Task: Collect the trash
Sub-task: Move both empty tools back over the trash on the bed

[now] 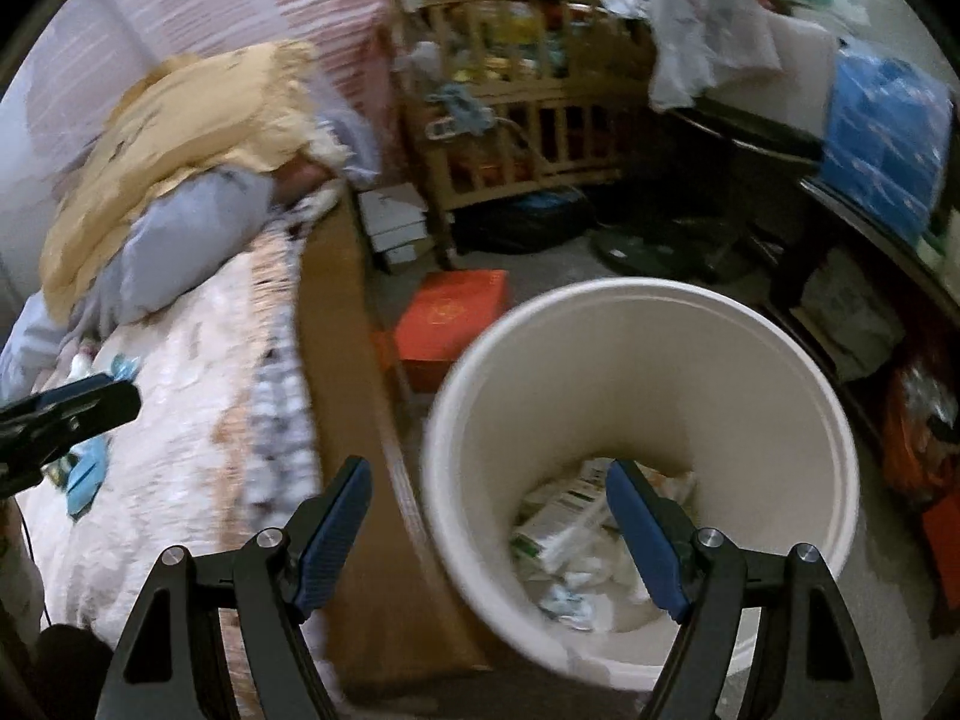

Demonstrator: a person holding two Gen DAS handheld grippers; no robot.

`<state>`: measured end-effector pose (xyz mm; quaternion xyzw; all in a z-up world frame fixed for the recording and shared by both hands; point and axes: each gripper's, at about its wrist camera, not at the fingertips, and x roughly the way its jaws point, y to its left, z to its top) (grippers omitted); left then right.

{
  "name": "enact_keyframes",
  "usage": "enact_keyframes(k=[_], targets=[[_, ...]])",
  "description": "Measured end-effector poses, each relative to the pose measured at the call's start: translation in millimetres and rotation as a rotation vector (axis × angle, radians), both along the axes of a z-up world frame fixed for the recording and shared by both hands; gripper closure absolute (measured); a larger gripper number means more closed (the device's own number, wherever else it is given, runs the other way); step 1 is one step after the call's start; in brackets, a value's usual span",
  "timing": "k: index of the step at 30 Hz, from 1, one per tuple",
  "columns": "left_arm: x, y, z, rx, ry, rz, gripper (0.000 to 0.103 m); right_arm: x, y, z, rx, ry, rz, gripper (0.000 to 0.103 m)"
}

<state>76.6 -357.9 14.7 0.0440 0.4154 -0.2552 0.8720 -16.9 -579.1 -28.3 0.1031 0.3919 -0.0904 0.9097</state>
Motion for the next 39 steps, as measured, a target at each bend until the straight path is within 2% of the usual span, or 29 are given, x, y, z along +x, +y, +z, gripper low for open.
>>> enact_keyframes(k=[2, 6, 11, 20, 31, 39], targets=[[-0.1, 13.5, 1.9, -0.004, -0.013, 0.025, 0.034, 5.0, 18.7, 4.5, -0.005, -0.005, 0.029, 0.025], [0.1, 45.4, 4.0, 0.002, -0.029, 0.095, 0.034, 16.7, 50.6, 9.9, 0.051, -0.01, 0.099, 0.025], [-2.6, 88.4, 3.7, 0.017, -0.033, 0.164, 0.034, 31.4, 103.9, 15.3, 0.027, -0.021, 0.205, 0.025], [-4.0, 175.1, -8.5, 0.051, -0.014, 0.3, 0.034, 60.0, 185.6, 2.2, 0.025, 0.034, 0.382, 0.025], [6.9, 290.6, -41.7, 0.058, 0.055, 0.518, 0.034, 105.5, 257.2, -14.7, 0.023, 0.109, 0.545, 0.02], [25.3, 344.4, -54.7, 0.046, 0.068, 0.616, 0.034, 134.8, 292.1, -22.6, 0.036, 0.134, 0.598, 0.02]])
